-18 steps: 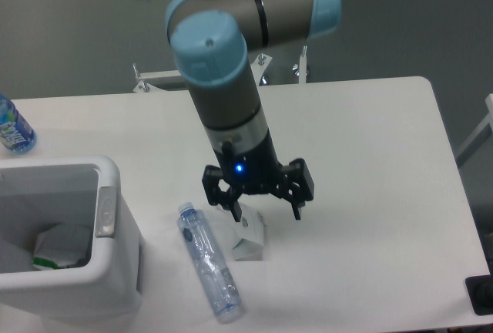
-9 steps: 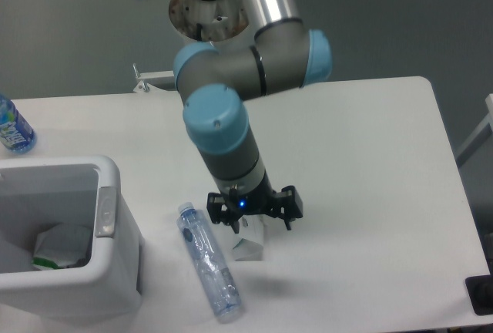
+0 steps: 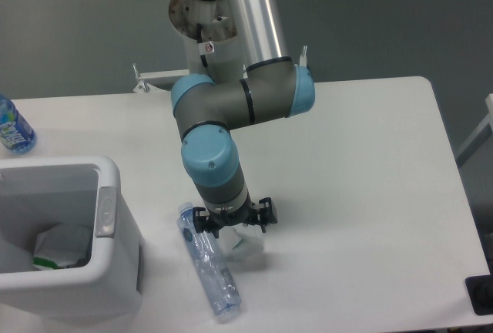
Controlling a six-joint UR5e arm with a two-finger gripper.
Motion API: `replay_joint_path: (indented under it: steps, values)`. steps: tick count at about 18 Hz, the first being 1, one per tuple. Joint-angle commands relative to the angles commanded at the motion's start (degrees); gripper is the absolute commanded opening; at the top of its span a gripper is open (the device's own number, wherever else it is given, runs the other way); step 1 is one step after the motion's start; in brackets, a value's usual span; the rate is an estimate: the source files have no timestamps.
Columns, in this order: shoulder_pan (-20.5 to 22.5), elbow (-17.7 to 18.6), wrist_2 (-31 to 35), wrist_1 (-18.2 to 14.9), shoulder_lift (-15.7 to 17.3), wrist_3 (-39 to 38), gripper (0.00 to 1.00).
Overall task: Place the trash in the trash can
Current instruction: 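Lower the open gripper onto the crumpled clear plastic bag, then close the gripper on the plastic bag and lift it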
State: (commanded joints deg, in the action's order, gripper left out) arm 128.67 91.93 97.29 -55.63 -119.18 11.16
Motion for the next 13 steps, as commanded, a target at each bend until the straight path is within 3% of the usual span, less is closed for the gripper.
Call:
replay_joint_path:
  steps: [3, 6, 7, 13]
  values:
    - [0.09, 0.35, 0.18, -0.09, 0.26, -0.09, 0.54]
    - [0.26, 0.35, 0.26, -0.18, 0.88, 0.00, 0.09]
    - [0.44, 0.35, 0.26, -0.18, 1.05, 0.17, 0.02]
    - [4.13, 0.53, -0.61, -0.35, 5.79, 0.53, 0.00]
